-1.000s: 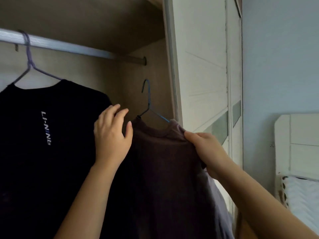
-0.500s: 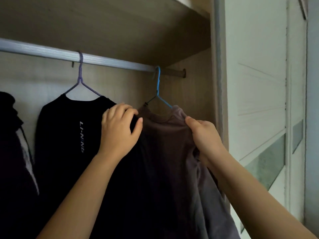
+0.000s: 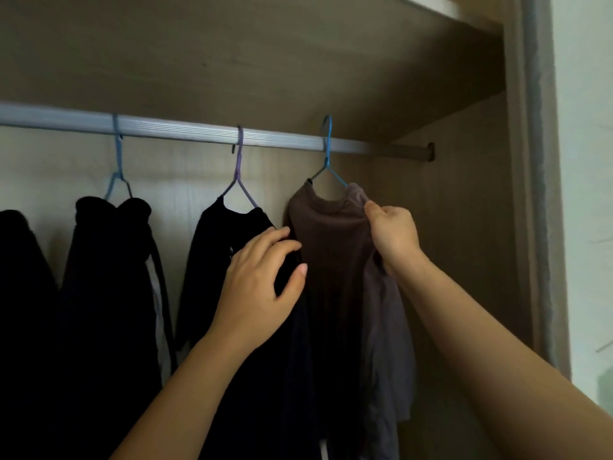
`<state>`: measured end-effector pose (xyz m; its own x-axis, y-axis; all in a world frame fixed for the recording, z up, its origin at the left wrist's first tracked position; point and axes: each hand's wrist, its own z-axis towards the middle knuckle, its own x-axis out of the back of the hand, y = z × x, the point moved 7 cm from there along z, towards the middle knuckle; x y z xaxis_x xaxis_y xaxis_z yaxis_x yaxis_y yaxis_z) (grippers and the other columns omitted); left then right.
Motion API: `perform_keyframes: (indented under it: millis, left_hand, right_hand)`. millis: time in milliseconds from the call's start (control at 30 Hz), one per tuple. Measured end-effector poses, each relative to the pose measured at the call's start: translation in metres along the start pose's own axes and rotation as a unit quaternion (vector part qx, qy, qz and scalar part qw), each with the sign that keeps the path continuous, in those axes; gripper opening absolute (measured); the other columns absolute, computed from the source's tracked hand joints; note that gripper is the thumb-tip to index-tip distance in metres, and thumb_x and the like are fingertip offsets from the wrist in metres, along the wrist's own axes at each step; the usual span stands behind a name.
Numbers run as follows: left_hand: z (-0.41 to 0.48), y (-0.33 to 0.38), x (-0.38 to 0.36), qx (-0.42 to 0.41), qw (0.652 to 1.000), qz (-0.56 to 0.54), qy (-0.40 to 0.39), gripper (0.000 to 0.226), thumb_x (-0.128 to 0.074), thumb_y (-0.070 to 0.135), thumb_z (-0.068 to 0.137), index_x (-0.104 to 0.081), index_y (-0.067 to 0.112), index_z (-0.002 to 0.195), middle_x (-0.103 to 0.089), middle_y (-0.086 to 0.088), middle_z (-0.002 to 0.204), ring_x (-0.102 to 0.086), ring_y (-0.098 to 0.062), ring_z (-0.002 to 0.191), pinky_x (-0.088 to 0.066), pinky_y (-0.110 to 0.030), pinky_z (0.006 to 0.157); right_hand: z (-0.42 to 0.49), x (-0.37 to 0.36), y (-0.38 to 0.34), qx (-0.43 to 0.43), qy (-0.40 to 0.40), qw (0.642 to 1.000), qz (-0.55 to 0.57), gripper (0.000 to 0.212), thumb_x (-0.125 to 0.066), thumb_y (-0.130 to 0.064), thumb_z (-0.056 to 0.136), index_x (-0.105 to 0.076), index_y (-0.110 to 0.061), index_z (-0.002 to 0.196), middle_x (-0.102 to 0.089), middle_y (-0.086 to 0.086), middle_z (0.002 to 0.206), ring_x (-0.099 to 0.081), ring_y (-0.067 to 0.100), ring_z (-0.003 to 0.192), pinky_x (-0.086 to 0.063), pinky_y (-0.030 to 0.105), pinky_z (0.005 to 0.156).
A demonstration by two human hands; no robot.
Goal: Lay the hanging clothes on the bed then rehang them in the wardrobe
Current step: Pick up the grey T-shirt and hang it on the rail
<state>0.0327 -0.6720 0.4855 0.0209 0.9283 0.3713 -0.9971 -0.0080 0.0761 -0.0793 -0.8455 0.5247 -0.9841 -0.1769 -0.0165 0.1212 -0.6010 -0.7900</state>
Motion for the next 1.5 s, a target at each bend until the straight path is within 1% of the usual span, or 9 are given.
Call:
perform_keyframes:
  millis: [67, 200, 300, 433, 567, 733, 900, 1233, 1500]
  left_hand:
    - [0.000, 0.005, -0.002, -0.010, 1.000, -0.013, -0.006, 0.049, -0.034, 0.049, 0.083, -0.058, 0.022, 0.115, -0.049, 0.007, 0.133, -0.036, -0.004, 0.126, -0.024, -0.027, 0.102]
    - [0.005, 0.014, -0.005, -0.021, 0.999, -0.028, -0.016, 0.050, -0.033, 0.051, 0.082, -0.056, 0.024, 0.118, -0.047, 0.010, 0.134, -0.026, 0.008, 0.121, -0.019, -0.021, 0.101]
    - [0.005, 0.013, -0.005, -0.027, 0.999, -0.029, -0.011, 0.050, -0.033, 0.051, 0.082, -0.057, 0.024, 0.117, -0.047, 0.010, 0.133, -0.025, 0.011, 0.119, -0.020, -0.021, 0.100]
    - [0.008, 0.018, -0.012, -0.025, 0.999, -0.032, -0.011, 0.050, -0.035, 0.049, 0.082, -0.059, 0.021, 0.115, -0.050, 0.006, 0.132, -0.037, -0.005, 0.125, -0.023, -0.024, 0.101]
    - [0.010, 0.024, -0.019, -0.017, 0.999, -0.032, -0.003, 0.050, -0.036, 0.047, 0.082, -0.060, 0.017, 0.113, -0.052, 0.001, 0.131, -0.043, -0.017, 0.126, -0.026, -0.028, 0.100]
    - [0.012, 0.027, -0.023, -0.008, 0.998, -0.053, 0.015, 0.048, -0.039, 0.045, 0.081, -0.061, 0.015, 0.111, -0.054, -0.002, 0.128, -0.046, -0.023, 0.124, -0.034, -0.036, 0.100]
    - [0.011, 0.027, -0.028, 0.000, 0.998, -0.060, 0.021, 0.050, -0.041, 0.046, 0.078, -0.060, 0.014, 0.112, -0.053, -0.004, 0.130, -0.046, -0.025, 0.124, -0.032, -0.034, 0.098]
    - [-0.005, 0.045, -0.033, -0.066, 0.996, -0.044, 0.041, 0.044, -0.048, 0.034, 0.080, -0.057, 0.013, 0.117, -0.050, -0.010, 0.132, -0.041, -0.026, 0.126, -0.033, -0.038, 0.101]
    - [-0.060, 0.090, -0.046, -0.070, 0.993, -0.038, 0.085, 0.047, -0.055, 0.025, 0.082, -0.046, 0.015, 0.127, -0.043, -0.015, 0.136, -0.040, -0.030, 0.127, -0.038, -0.044, 0.100]
  right_hand:
    - [0.004, 0.010, 0.009, -0.007, 0.013, 1.000, -0.017, 0.042, -0.048, -0.029, 0.090, -0.050, -0.007, 0.055, -0.052, 0.011, 0.060, -0.052, 0.027, 0.070, -0.038, 0.035, 0.065]
    - [0.009, 0.021, 0.016, 0.008, 0.004, 0.998, -0.070, 0.043, -0.046, -0.029, 0.092, -0.062, 0.007, 0.076, -0.060, 0.020, 0.076, -0.059, 0.033, 0.080, -0.045, 0.038, 0.071]
    - [0.008, 0.026, 0.024, 0.022, -0.024, 0.989, -0.146, 0.041, -0.044, -0.029, 0.092, -0.060, 0.003, 0.073, -0.057, 0.018, 0.076, -0.055, 0.030, 0.079, -0.038, 0.033, 0.067]
    - [0.003, 0.042, 0.025, 0.044, -0.038, 0.967, -0.248, 0.033, -0.045, -0.030, 0.093, -0.053, -0.008, 0.069, -0.057, 0.016, 0.080, -0.055, 0.031, 0.083, -0.036, 0.031, 0.067]
    - [-0.010, 0.059, 0.015, 0.103, -0.006, 0.930, -0.352, 0.026, -0.052, -0.025, 0.089, -0.052, -0.005, 0.106, -0.061, 0.019, 0.106, -0.058, 0.037, 0.100, -0.045, 0.036, 0.076]
    - [-0.032, 0.081, 0.000, 0.166, 0.039, 0.909, -0.380, 0.030, -0.048, -0.023, 0.092, -0.046, -0.011, 0.120, -0.062, 0.012, 0.111, -0.061, 0.031, 0.097, -0.048, 0.035, 0.075]
    - [-0.033, 0.083, -0.007, 0.175, 0.044, 0.893, -0.413, 0.029, -0.040, -0.020, 0.095, -0.043, -0.011, 0.123, -0.066, 0.017, 0.101, -0.063, 0.036, 0.088, -0.050, 0.040, 0.071]
    - [-0.069, 0.103, 0.012, 0.132, 0.000, 0.903, -0.408, 0.046, -0.050, -0.030, 0.090, -0.037, -0.017, 0.132, -0.053, 0.009, 0.125, -0.058, 0.026, 0.106, -0.049, 0.035, 0.085]
    - [-0.131, 0.159, -0.003, 0.336, 0.101, 0.818, -0.456, 0.020, -0.052, -0.012, 0.086, -0.048, -0.008, 0.104, -0.056, 0.011, 0.094, -0.055, 0.020, 0.078, -0.048, 0.030, 0.057]
